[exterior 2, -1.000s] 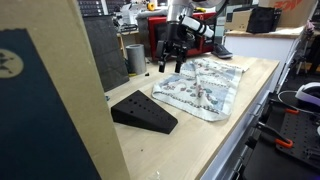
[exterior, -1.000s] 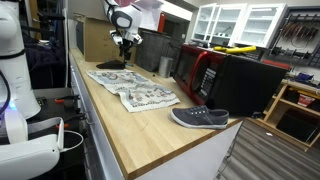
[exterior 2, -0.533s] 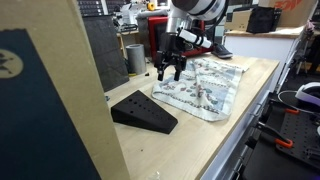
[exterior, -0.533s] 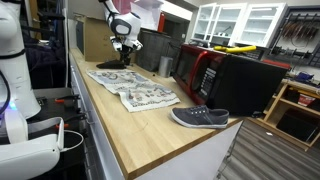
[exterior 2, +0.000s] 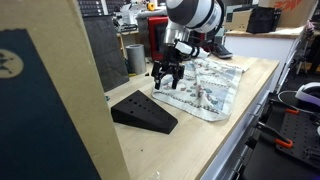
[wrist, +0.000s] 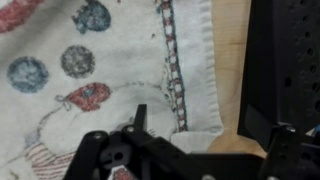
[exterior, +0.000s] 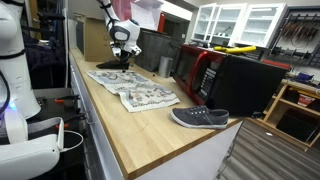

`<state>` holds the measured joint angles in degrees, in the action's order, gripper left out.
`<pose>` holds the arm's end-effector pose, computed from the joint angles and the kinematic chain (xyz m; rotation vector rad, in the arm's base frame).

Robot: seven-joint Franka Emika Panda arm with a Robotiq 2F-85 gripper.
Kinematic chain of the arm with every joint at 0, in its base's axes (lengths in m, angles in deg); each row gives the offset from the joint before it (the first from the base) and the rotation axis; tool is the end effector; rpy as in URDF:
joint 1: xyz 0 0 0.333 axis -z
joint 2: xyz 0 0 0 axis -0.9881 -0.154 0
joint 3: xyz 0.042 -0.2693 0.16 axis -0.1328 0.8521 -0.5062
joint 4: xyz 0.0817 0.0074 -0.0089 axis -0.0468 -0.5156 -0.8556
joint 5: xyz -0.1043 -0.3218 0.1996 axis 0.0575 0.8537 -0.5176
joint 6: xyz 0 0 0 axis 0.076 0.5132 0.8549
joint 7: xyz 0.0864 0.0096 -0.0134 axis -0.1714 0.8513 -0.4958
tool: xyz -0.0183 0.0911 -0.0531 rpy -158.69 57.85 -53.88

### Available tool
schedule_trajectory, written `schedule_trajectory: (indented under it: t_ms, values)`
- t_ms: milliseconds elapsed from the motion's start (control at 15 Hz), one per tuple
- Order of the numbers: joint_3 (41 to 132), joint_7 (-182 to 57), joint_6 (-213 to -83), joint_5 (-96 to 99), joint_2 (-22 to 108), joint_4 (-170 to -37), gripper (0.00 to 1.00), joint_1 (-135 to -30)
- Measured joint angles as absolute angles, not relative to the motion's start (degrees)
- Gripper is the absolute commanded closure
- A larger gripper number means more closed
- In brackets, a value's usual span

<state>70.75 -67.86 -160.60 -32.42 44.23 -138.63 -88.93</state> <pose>0.5244 0.1801 0.2600 -2.7737 0.1307 -0.0114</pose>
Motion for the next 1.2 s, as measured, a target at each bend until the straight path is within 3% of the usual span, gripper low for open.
schedule_trajectory:
  t_ms: [1200]
  values:
    - [68.28,-58.45,-173.15,-33.45,38.93,-136.18,0.00,-89.55]
